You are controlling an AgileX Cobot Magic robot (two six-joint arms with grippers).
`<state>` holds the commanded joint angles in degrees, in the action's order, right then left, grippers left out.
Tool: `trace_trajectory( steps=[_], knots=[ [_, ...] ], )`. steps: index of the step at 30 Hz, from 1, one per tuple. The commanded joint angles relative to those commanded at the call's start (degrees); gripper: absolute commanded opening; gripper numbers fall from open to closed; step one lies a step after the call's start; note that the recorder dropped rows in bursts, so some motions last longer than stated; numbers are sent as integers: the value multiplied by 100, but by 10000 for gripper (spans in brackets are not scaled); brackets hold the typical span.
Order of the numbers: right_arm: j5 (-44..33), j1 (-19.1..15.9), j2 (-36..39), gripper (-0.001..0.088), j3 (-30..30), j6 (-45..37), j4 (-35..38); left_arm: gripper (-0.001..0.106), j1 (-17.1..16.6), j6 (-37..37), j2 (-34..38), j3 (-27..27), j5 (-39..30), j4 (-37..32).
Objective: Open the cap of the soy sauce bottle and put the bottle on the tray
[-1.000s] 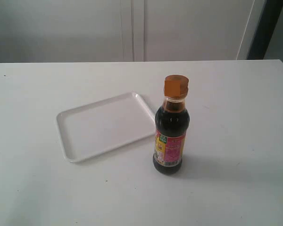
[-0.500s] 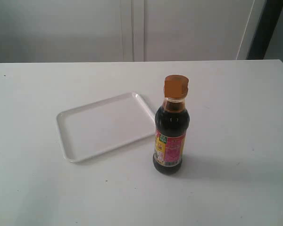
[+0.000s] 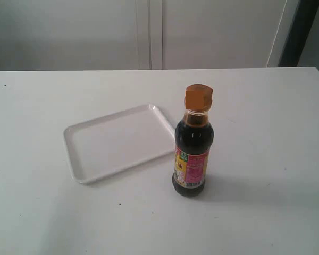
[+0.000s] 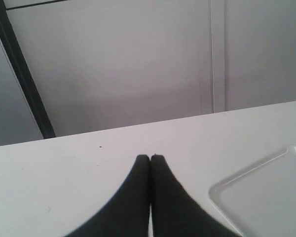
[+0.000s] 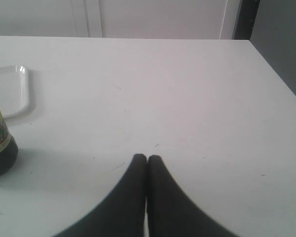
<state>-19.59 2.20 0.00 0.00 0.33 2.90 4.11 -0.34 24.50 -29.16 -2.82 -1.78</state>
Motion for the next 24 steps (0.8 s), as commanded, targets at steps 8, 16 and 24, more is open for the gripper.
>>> trace_trajectory(
  steps=[8,16,24],
  knots=[
    [0,0,0,0,0,0,0,0,0,34,1328,-924,16,0],
    [0,0,0,0,0,0,0,0,0,0,2416,-1636,69,0],
    [0,0,0,0,0,0,0,0,204,-132,3277,-1876,-236,178]
  ],
)
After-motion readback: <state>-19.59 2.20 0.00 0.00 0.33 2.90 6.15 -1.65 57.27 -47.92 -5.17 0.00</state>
